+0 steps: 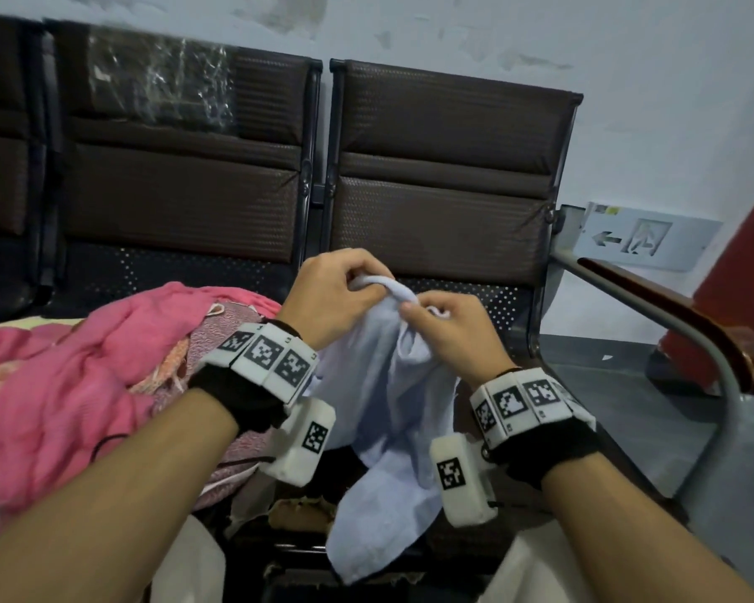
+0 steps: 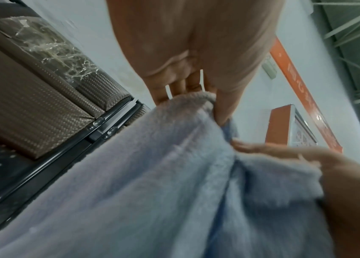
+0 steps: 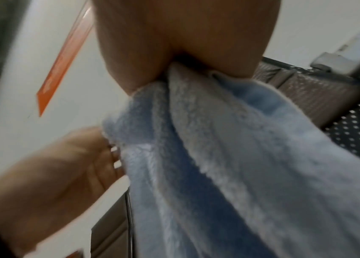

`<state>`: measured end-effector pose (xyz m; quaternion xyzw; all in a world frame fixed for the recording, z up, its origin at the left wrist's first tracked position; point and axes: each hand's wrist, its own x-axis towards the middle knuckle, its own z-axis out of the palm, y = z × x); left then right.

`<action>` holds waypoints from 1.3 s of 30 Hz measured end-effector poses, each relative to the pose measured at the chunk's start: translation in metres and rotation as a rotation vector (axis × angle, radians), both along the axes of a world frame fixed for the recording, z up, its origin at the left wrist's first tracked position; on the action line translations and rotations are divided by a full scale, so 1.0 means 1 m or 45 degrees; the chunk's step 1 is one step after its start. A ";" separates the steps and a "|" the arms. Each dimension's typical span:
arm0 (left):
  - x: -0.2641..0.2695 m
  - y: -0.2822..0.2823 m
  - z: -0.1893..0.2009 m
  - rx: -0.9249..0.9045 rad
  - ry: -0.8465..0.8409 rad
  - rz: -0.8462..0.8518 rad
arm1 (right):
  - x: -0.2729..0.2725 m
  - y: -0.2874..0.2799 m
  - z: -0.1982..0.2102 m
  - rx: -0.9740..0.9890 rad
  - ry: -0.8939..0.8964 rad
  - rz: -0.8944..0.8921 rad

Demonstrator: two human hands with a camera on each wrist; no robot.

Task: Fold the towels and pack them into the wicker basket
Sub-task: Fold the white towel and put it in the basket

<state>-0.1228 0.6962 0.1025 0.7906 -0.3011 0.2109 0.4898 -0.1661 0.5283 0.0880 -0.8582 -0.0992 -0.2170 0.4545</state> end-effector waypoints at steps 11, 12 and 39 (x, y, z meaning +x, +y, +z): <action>0.030 0.028 -0.038 0.729 0.319 0.003 | 0.024 -0.041 0.006 1.056 -0.044 -0.477; 0.030 0.030 -0.041 0.790 0.337 0.005 | 0.024 -0.042 0.004 1.030 -0.014 -0.497; -0.002 0.016 -0.022 0.490 0.311 -0.161 | -0.003 -0.023 0.002 0.631 -0.032 -0.119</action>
